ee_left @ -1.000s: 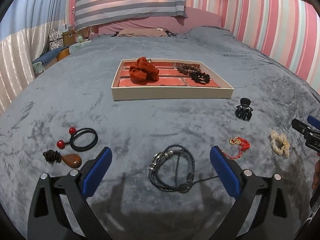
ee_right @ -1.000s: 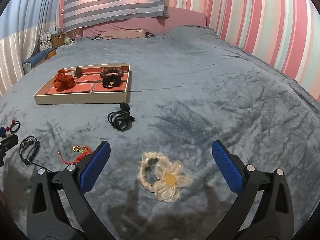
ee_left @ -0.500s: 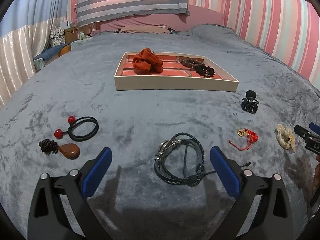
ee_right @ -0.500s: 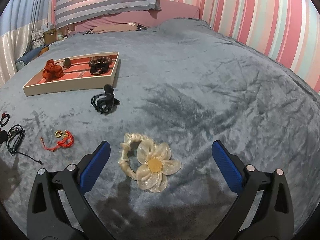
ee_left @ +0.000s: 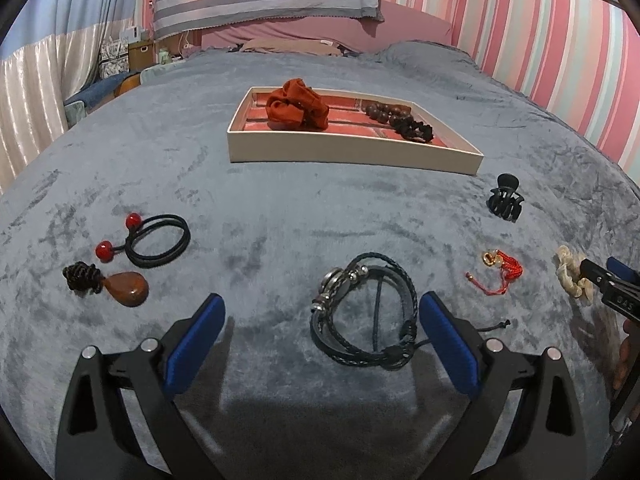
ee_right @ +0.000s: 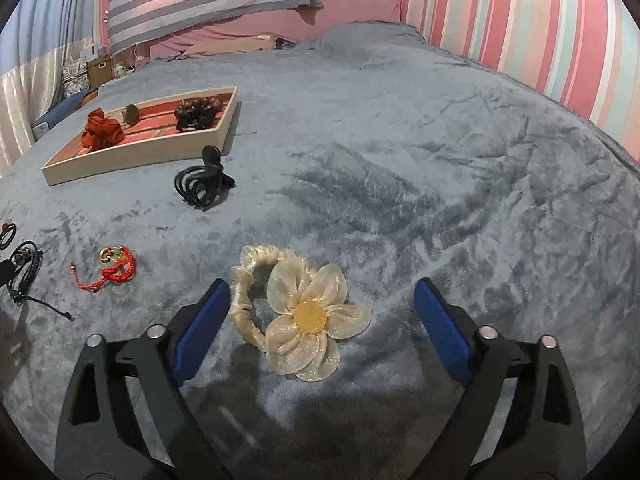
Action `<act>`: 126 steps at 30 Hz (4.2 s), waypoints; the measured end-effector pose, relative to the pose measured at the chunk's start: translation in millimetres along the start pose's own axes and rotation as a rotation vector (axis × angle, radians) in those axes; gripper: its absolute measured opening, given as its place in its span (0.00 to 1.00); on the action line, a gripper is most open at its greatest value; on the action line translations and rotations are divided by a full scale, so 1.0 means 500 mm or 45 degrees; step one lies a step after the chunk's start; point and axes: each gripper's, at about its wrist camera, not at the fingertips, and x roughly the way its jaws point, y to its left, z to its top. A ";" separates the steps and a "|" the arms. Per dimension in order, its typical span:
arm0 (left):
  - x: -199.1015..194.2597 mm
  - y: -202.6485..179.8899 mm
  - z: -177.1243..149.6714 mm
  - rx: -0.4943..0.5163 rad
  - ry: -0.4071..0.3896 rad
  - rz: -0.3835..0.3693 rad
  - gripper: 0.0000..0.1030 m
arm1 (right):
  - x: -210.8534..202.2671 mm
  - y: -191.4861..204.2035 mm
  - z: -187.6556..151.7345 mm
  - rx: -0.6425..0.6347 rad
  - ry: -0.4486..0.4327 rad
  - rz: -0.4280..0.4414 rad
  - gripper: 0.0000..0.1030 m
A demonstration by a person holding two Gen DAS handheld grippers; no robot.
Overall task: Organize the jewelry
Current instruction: 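Grasp the braided leather bracelet with the left tool while the right tool grasps the cream flower scrunchie, then carry the bracelet and flower scrunchie over the tray, then open the left tool on the bracelet while the right tool releases the flower scrunchie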
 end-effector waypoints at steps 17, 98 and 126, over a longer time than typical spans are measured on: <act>0.037 0.012 0.002 -0.038 0.076 -0.079 0.61 | 0.076 0.004 -0.005 0.017 0.152 0.017 0.52; 0.318 0.076 0.407 -0.071 0.076 0.091 0.13 | 0.336 0.322 0.388 -0.078 0.107 0.187 0.20; 0.315 0.103 0.370 -0.093 0.194 0.092 0.67 | 0.324 0.324 0.408 -0.121 0.109 0.209 0.65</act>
